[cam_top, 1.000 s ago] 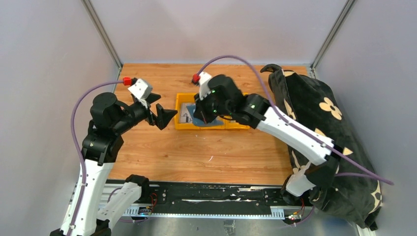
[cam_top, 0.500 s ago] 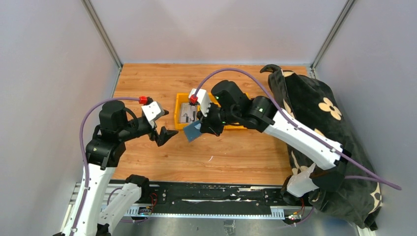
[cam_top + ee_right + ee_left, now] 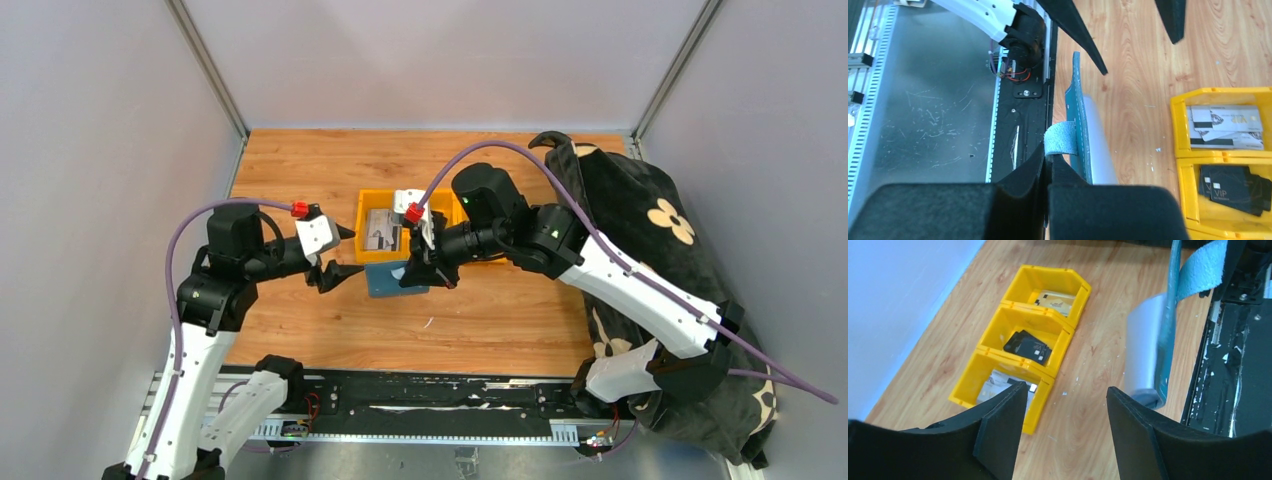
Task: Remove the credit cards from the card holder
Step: Open the card holder.
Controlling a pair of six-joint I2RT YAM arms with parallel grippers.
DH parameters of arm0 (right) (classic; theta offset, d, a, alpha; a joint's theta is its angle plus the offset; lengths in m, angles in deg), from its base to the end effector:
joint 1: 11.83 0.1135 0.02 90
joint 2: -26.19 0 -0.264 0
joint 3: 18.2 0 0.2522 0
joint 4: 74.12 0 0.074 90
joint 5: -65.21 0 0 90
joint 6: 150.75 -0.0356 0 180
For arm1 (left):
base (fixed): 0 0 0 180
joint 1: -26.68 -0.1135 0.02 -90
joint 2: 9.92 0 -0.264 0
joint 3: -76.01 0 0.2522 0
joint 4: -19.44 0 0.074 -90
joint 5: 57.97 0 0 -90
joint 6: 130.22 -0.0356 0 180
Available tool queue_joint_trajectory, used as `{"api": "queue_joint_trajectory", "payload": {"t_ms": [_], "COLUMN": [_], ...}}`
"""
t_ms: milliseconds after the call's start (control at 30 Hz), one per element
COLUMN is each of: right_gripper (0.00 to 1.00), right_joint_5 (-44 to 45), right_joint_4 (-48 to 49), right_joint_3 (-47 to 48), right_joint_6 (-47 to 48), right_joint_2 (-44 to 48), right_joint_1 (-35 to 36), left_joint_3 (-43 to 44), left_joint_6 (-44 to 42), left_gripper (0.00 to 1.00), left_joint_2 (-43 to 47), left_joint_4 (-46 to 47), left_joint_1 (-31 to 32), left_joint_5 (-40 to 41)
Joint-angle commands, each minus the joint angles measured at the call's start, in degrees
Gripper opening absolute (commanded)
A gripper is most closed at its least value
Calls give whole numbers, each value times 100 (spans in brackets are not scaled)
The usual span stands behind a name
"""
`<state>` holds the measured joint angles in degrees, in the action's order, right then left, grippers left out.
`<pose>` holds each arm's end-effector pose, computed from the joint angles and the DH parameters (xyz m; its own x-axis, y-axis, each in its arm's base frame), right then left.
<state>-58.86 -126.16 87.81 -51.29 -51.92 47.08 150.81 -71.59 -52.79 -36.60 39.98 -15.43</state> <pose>0.1290 0.2526 0.4475 -0.0483 -0.3438 -0.9378 -0.9948 -0.0675 0.0760 0.1205 -0.0554 0.3864 0.0822 0.3422 -0.9360 0.8986 0.3808 0.2182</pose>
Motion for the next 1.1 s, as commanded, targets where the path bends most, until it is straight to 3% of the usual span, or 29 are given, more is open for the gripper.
{"api": "queue_joint_trajectory", "payload": {"t_ms": [0,100,267,367,533,800,1067], "right_gripper": [0,0,0,0,0,0,0], "right_joint_5": [-637,-803,-867,-1009,-1474,-2106,-2455], "right_joint_4": [363,509,523,604,794,1295,1569], "right_joint_3": [-100,-33,243,323,355,250,77], "right_joint_6": [153,202,248,250,179,-165,-494], "right_joint_2": [113,-11,-283,-372,-501,-475,-357], "right_joint_1": [118,170,214,272,474,686,741], "left_joint_3": [93,-64,-178,-98,180,204,108], "left_joint_6": [113,530,640,759,598,905,955], "left_gripper": [72,81,84,99,100,100,100], "left_joint_2": [-145,-135,1,-5,-107,-75,302], "left_joint_4": [149,155,142,134,199,524,896], "left_joint_1": [53,495,1396,1592,1667,1667,1667], "left_joint_5": [-738,-1580,-1369,-1292,-841,-788,-74]}}
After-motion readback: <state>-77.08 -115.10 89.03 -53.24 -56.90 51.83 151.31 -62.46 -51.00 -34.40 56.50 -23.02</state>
